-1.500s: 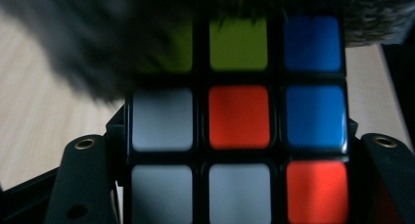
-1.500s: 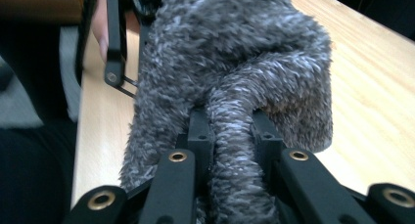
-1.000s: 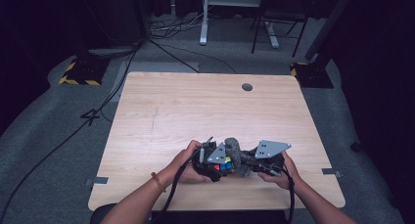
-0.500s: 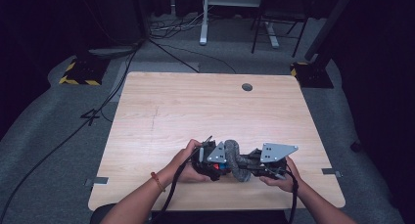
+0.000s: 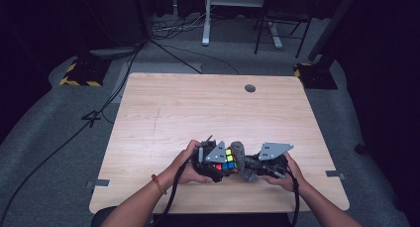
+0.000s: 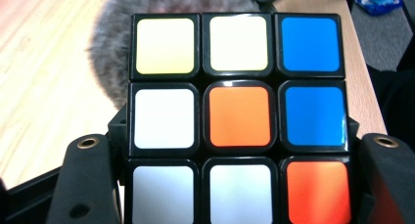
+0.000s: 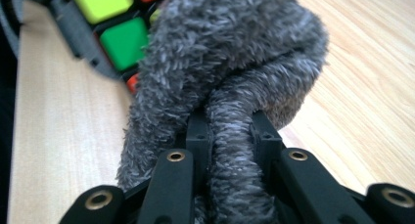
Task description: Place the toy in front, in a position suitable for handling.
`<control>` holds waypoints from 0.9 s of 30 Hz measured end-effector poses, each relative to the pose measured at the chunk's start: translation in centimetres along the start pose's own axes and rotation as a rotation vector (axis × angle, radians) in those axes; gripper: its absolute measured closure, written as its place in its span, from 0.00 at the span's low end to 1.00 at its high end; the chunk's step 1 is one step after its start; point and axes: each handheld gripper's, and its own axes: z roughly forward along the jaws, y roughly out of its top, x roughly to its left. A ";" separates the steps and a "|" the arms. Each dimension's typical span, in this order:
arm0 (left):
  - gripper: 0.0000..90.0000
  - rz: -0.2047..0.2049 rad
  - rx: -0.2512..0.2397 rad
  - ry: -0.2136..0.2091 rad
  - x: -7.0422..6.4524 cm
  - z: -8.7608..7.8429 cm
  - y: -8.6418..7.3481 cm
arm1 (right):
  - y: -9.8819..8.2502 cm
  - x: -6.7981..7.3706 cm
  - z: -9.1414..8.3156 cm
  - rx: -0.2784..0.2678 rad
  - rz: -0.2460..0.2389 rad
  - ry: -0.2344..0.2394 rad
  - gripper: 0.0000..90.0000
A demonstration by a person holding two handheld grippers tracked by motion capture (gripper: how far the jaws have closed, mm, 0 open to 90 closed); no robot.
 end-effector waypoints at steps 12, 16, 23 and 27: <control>0.37 0.018 0.062 0.023 -0.2 0.8 -0.2 | 0.5 0.6 -1.1 -0.099 -0.013 0.005 0.84; 0.37 0.047 0.096 0.011 -0.7 1.8 -0.1 | 1.3 1.4 -1.5 -0.130 -0.044 0.025 0.84; 0.37 0.046 0.109 0.014 -0.8 2.5 -0.2 | 1.8 1.5 -1.1 -0.162 -0.024 0.058 0.84; 0.37 0.039 0.115 0.013 -0.6 2.6 -0.3 | 2.2 1.7 -0.6 -0.153 -0.031 0.052 0.84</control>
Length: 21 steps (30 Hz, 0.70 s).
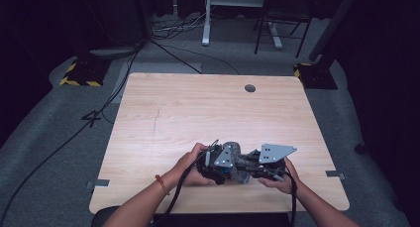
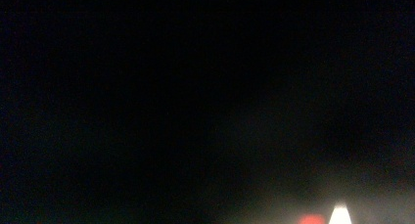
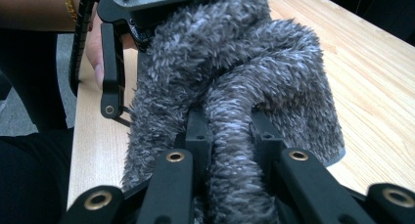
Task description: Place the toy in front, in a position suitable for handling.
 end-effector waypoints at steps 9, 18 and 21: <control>0.37 -0.016 -0.058 0.008 0.4 -1.3 -0.1 | -1.7 -1.9 -0.5 0.068 0.043 -0.098 0.84; 0.37 -0.029 -0.125 -0.006 0.5 -2.3 0.1 | -3.8 -3.6 0.3 0.142 0.141 -0.040 0.84; 0.37 -0.030 -0.121 -0.013 0.4 -2.1 0.1 | -3.6 -3.2 0.4 0.084 0.147 0.034 0.84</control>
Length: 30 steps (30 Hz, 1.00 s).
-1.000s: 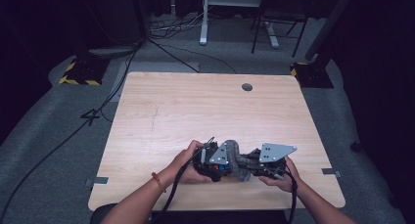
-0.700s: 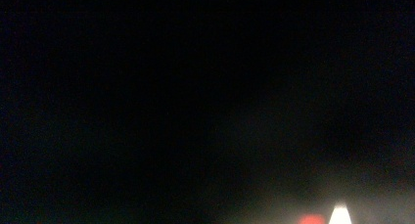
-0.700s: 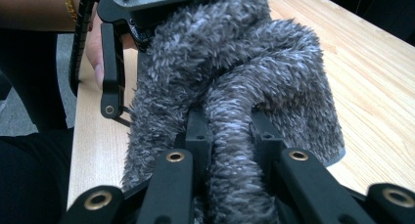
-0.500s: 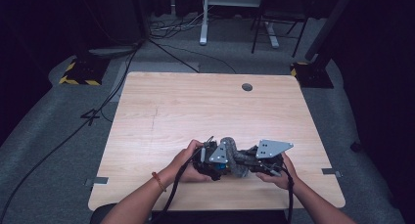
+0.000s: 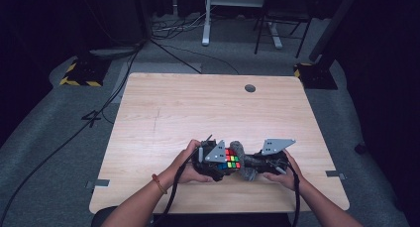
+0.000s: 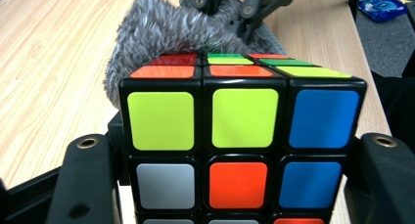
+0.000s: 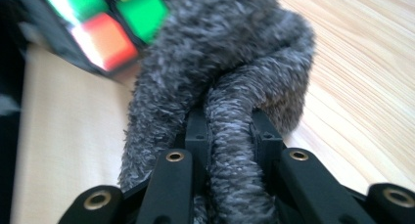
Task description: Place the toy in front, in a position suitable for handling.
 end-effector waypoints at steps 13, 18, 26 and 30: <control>0.37 0.016 0.025 0.002 0.0 0.1 -0.1 | 1.0 1.3 -1.3 -0.103 -0.036 0.029 0.85; 0.36 0.015 0.031 0.005 0.0 0.3 -0.2 | 1.5 1.7 -1.8 -0.122 -0.066 0.023 0.85; 0.37 0.051 0.074 0.030 -0.4 0.9 0.0 | 2.2 2.4 -1.9 -0.171 -0.081 0.068 0.85; 0.37 0.018 0.036 0.026 0.2 0.3 -0.2 | 2.6 2.4 -2.0 -0.143 -0.108 -0.023 0.85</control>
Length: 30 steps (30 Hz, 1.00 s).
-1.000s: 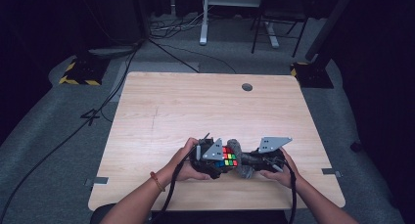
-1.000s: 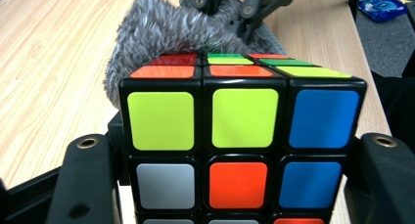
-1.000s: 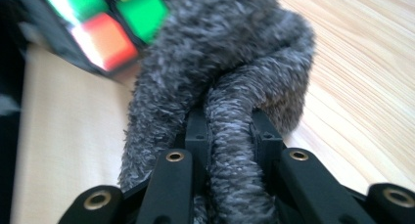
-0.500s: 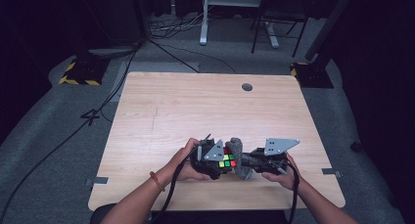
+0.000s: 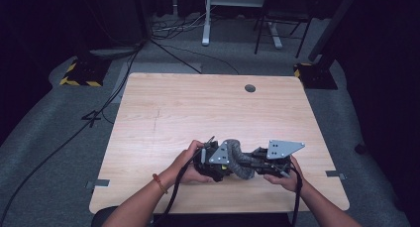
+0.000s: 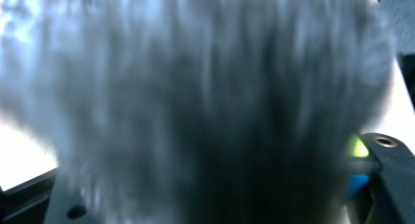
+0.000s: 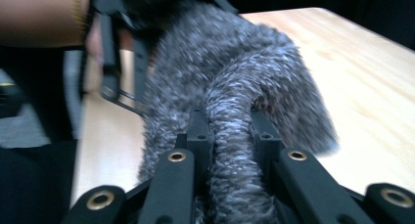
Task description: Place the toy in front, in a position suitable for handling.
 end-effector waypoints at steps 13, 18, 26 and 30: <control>0.37 0.015 -0.069 -0.014 -0.3 -1.0 0.7 | -1.7 0.1 2.7 0.187 -0.015 -0.009 0.85; 0.37 0.002 -0.062 -0.037 -0.1 -0.7 0.5 | -1.8 0.6 3.3 0.202 -0.031 0.017 0.85; 0.35 0.002 -0.034 -0.016 0.1 -0.7 0.3 | -1.2 0.4 1.2 0.082 -0.004 0.004 0.85; 0.33 0.002 -0.032 -0.019 0.2 -0.7 0.2 | -1.1 0.7 1.2 0.077 -0.017 -0.004 0.85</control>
